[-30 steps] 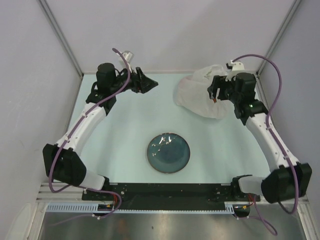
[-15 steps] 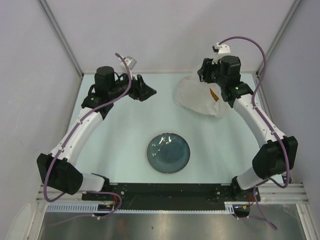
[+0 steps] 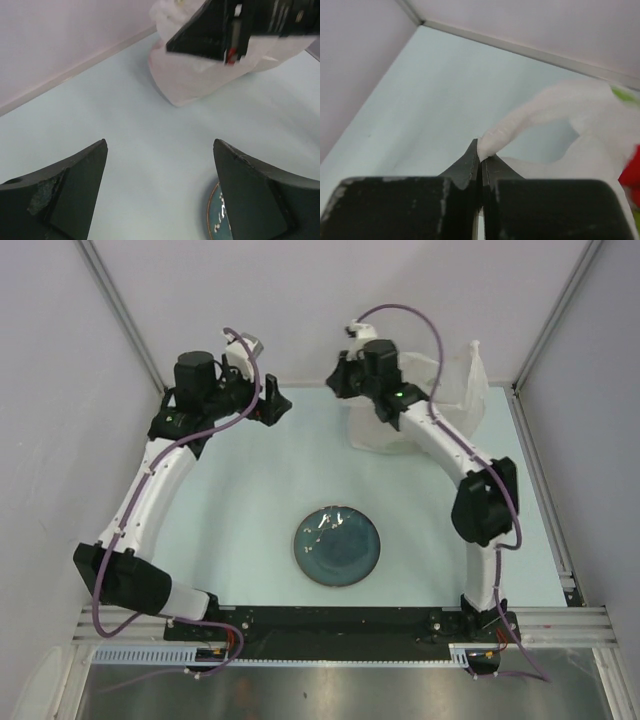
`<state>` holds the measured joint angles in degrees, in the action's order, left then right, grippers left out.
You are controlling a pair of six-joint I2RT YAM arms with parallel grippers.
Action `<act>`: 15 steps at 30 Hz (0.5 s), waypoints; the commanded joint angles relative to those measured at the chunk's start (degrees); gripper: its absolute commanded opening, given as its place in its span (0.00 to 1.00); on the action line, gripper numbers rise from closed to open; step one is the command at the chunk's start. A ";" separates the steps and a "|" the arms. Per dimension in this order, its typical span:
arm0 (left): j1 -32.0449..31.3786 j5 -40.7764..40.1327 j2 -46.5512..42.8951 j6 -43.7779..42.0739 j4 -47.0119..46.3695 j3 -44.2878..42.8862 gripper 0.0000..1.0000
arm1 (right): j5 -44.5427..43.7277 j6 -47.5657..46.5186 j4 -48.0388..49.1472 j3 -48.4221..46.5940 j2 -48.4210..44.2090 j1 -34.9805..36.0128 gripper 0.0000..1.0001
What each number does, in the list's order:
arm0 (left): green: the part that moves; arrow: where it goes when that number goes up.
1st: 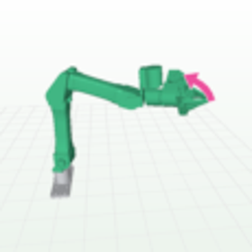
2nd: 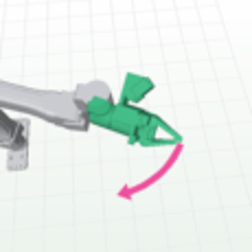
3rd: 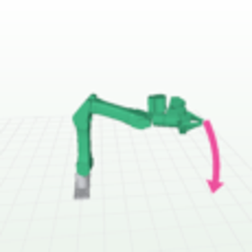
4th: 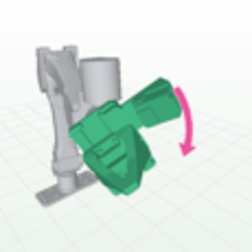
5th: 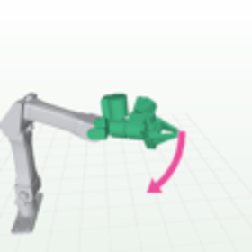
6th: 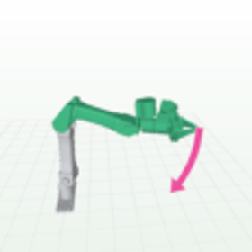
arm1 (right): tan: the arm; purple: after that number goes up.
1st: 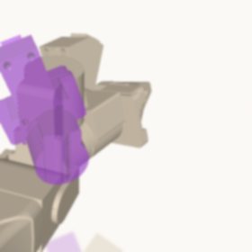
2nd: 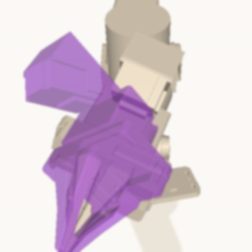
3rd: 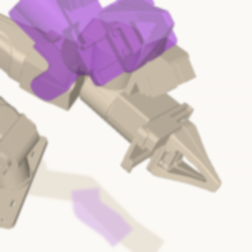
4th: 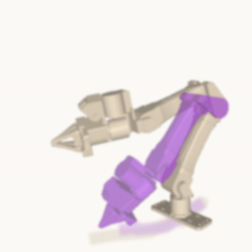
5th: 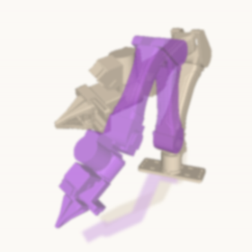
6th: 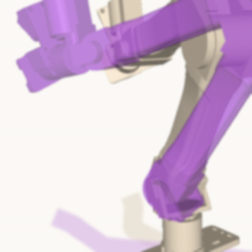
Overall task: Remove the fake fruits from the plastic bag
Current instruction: Adjust the plastic bag at the center of the board.
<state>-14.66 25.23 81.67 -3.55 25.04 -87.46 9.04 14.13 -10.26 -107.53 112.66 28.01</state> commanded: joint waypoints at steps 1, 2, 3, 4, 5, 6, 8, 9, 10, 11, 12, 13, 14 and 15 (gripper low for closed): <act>4.00 1.58 -6.58 2.04 -4.87 2.10 0.93 | -0.40 -3.32 4.37 -16.28 8.34 12.05 0.00; 5.06 2.27 -8.35 6.41 -6.56 5.34 0.93 | -2.51 -2.97 3.85 -20.66 13.15 12.85 0.00; 6.12 3.06 -9.93 7.93 -8.32 6.94 0.93 | -2.10 -1.92 0.63 -30.63 16.76 13.29 0.00; 7.52 2.28 -11.25 8.99 -10.69 8.52 0.94 | -1.14 -0.17 -1.41 -36.64 19.93 14.08 0.00; 7.88 1.49 -14.40 10.22 -11.58 11.41 0.94 | -0.08 -0.50 -3.69 -40.10 23.97 14.61 0.00; 8.32 0.53 -15.65 10.49 -12.55 12.83 0.94 | 0.54 -1.81 -3.36 -39.52 24.09 15.31 0.04; 8.77 -3.60 -18.55 10.93 -14.31 15.99 0.95 | 2.81 -2.71 -1.35 -34.79 21.04 15.85 0.54; 8.94 -5.09 -19.17 11.28 -14.23 16.53 0.95 | 4.31 -2.01 -1.43 -32.16 19.89 15.50 0.65; 9.03 -6.85 -19.87 11.63 -13.97 17.14 0.95 | 7.98 -0.78 -1.69 -28.39 18.49 14.80 0.84; 8.94 -7.47 -20.40 11.64 -14.05 18.54 0.96 | 9.58 -0.25 -2.56 -26.44 17.43 14.18 0.93; 9.03 -8.26 -21.28 11.64 -14.05 19.16 0.96 | 10.73 0.28 -3.09 -24.68 14.98 13.74 0.99; 8.94 -10.36 -21.37 11.81 -13.79 19.60 0.96 | 12.83 0.98 -3.01 -20.75 13.65 12.43 1.00; 9.03 -10.64 -21.20 11.99 -13.27 19.52 0.96 | 13.80 0.99 -2.40 -18.97 12.42 11.99 1.00; 9.03 -10.56 -20.50 11.90 -11.87 19.17 0.96 | 14.60 0.99 -2.57 -17.99 10.23 11.46 1.00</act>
<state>-5.85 19.14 60.55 6.33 13.72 -69.19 17.15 13.39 -12.67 -130.50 131.90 43.70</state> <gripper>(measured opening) 0.956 0.992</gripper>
